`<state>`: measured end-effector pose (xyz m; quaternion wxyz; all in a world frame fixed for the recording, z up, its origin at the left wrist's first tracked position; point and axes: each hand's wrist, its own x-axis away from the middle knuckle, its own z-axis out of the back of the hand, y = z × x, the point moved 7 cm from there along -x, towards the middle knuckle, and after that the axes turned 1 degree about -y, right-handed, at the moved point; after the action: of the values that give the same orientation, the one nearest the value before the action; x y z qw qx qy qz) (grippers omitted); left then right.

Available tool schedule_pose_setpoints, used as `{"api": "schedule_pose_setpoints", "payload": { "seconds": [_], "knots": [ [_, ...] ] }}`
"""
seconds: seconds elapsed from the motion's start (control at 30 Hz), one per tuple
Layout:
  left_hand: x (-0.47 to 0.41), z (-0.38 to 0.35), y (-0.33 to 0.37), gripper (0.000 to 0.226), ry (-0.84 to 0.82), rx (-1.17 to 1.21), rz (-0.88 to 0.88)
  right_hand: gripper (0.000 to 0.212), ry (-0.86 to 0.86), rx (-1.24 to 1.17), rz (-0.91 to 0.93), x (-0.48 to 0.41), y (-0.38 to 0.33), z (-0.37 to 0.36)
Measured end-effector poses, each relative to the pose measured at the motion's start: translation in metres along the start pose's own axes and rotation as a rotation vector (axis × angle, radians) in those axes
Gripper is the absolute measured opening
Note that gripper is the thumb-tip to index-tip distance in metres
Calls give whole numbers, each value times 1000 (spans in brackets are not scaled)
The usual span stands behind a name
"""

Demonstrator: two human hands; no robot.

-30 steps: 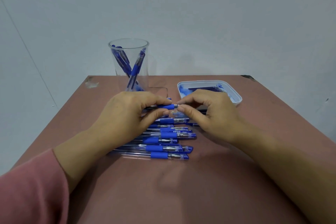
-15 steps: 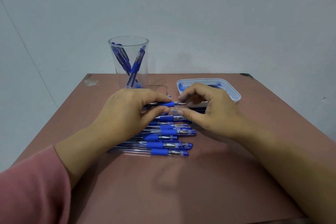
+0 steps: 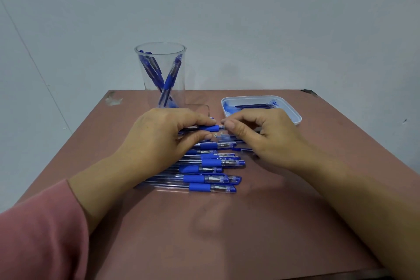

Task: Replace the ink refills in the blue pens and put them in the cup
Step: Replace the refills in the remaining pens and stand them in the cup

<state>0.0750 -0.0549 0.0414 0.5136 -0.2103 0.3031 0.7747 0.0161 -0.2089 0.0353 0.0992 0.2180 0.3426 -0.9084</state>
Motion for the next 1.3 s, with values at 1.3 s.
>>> {"api": "schedule_pose_setpoints", "payload": {
  "seconds": [1.3],
  "knots": [
    [0,-3,-3,40,-61,29,85,27,-15,144,154,1,-6,2]
  ]
}}
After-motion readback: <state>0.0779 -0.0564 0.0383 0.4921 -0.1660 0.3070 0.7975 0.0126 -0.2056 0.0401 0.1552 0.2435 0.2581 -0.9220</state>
